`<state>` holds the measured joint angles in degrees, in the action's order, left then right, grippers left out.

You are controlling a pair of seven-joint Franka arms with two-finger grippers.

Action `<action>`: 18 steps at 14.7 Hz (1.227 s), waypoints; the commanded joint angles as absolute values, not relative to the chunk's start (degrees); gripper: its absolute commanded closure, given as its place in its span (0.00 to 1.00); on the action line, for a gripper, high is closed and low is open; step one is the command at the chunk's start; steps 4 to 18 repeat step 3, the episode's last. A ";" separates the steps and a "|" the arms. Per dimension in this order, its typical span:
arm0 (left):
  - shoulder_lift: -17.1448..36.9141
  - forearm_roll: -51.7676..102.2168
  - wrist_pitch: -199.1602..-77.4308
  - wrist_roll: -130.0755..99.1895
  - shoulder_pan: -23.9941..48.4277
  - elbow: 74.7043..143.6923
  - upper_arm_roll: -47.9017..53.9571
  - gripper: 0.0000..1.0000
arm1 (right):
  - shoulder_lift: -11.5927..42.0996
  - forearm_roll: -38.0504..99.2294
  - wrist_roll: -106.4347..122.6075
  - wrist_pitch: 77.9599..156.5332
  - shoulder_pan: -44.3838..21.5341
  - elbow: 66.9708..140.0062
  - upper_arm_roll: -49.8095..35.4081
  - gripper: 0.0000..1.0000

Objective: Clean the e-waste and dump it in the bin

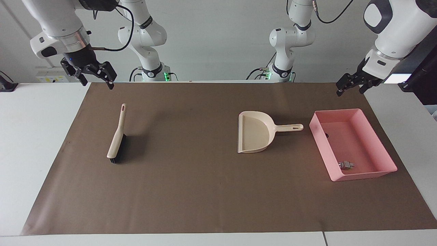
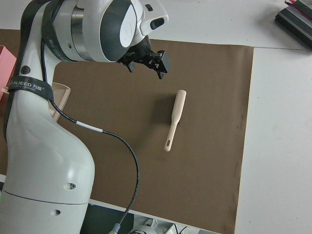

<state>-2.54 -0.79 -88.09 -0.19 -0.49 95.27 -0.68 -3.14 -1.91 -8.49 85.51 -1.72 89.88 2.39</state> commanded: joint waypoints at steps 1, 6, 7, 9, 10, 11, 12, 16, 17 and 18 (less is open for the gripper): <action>-3.96 -0.35 -88.24 -0.62 -0.70 96.77 -0.44 0.02 | -3.34 -1.05 -7.38 84.90 -0.88 89.47 2.02 0.00; -4.04 -0.35 -88.68 -0.62 -0.70 96.86 -0.44 0.02 | -3.43 -1.05 -7.38 84.90 -2.02 89.47 2.98 0.00; -4.04 -0.35 -88.68 -0.62 -0.70 96.86 -0.44 0.02 | -3.43 -1.05 -7.38 84.90 -2.02 89.47 2.98 0.00; -4.04 -0.35 -88.68 -0.62 -0.70 96.86 -0.44 0.02 | -3.43 -1.05 -7.38 84.90 -2.02 89.47 2.98 0.00; -4.04 -0.35 -88.68 -0.62 -0.70 96.86 -0.44 0.02 | -3.43 -1.05 -7.38 84.90 -2.02 89.47 2.98 0.00; -4.04 -0.35 -88.68 -0.62 -0.70 96.86 -0.44 0.02 | -3.43 -1.05 -7.38 84.90 -2.02 89.47 2.98 0.00; -4.04 -0.35 -88.68 -0.62 -0.70 96.86 -0.44 0.02 | -3.43 -1.05 -7.38 84.90 -2.02 89.47 2.98 0.00; -4.04 -0.35 -88.68 -0.62 -0.70 96.86 -0.44 0.02 | -3.43 -1.05 -7.38 84.90 -2.02 89.47 2.98 0.00; -4.04 -0.35 -88.68 -0.62 -0.70 96.86 -0.44 0.02 | -3.43 -1.05 -7.38 84.90 -2.02 89.47 2.98 0.00; -4.04 -0.35 -88.68 -0.62 -0.70 96.86 -0.44 0.02 | -3.43 -1.05 -7.38 84.90 -2.02 89.47 2.98 0.00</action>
